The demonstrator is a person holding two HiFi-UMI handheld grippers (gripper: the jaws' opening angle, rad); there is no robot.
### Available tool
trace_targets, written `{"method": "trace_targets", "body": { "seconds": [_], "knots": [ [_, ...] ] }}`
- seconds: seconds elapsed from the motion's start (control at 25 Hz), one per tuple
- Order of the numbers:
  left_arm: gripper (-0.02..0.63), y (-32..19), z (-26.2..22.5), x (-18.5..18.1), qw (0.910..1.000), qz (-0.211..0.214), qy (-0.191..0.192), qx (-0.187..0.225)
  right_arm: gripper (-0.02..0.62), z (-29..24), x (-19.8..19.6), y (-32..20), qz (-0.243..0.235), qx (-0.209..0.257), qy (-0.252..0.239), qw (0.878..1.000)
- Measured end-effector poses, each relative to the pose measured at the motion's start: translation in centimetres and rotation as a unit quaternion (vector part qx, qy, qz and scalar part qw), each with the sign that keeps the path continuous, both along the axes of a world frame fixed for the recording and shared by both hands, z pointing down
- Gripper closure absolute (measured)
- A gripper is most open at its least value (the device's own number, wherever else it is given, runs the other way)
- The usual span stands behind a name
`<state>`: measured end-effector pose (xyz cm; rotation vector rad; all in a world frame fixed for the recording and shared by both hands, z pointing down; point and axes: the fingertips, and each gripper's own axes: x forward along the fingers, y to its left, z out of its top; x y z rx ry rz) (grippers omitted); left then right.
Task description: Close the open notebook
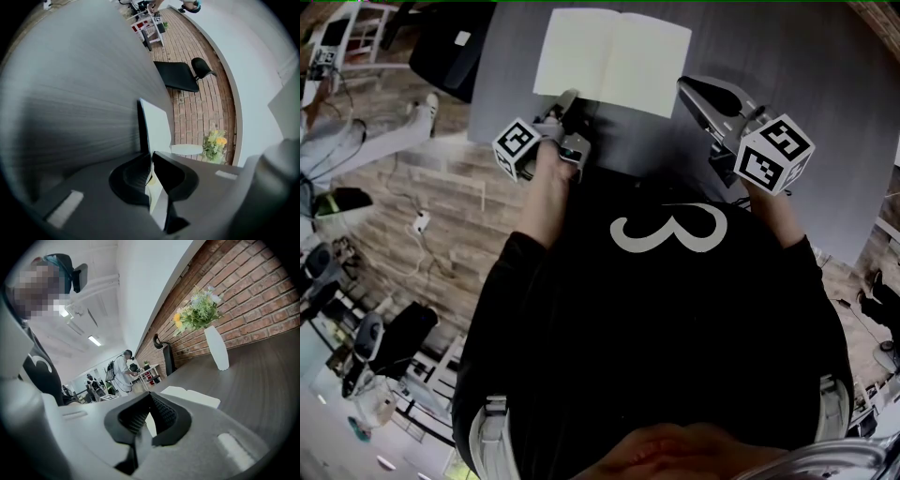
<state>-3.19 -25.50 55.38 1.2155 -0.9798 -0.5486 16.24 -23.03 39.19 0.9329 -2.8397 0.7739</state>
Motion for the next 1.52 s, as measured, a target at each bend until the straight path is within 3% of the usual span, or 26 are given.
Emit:
{"method": "trace_targets", "body": {
  "seconds": [0.48, 0.72, 0.92, 1.0, 1.08, 1.28, 1.52],
  "knots": [
    [0.566, -0.6, -1.7, 0.3, 0.9943, 0.039, -0.076, 0.064, 0.594, 0.2, 0.0, -0.1, 0.005, -0.008, 0.006, 1.000],
    [0.568, -0.8, -3.2, 0.5, 0.9795, 0.063, -0.154, 0.114, 0.594, 1.0, -0.1, 0.4, 0.007, -0.013, 0.011, 1.000],
    [0.568, -0.3, -4.0, 0.6, 0.9662, 0.075, -0.219, 0.113, 0.594, 0.8, 0.2, 0.4, 0.011, -0.011, 0.017, 1.000],
    [0.569, -0.1, -4.2, 0.9, 0.9528, 0.091, -0.263, 0.122, 0.594, 1.0, 0.5, 0.5, 0.015, -0.012, 0.017, 1.000],
    [0.569, 0.1, -4.6, 1.3, 0.9339, 0.106, -0.313, 0.137, 0.594, 1.5, 1.0, 0.7, 0.021, -0.014, 0.016, 1.000],
    [0.571, -0.1, -5.6, 2.7, 0.8665, 0.162, -0.441, 0.169, 0.594, 2.2, 2.2, 1.3, 0.033, -0.019, 0.014, 0.999],
    [0.557, 0.8, -6.2, 5.3, 0.7926, 0.228, -0.530, 0.198, 0.594, 2.2, 3.6, 2.6, 0.042, -0.017, 0.008, 0.999]
  ]
}}
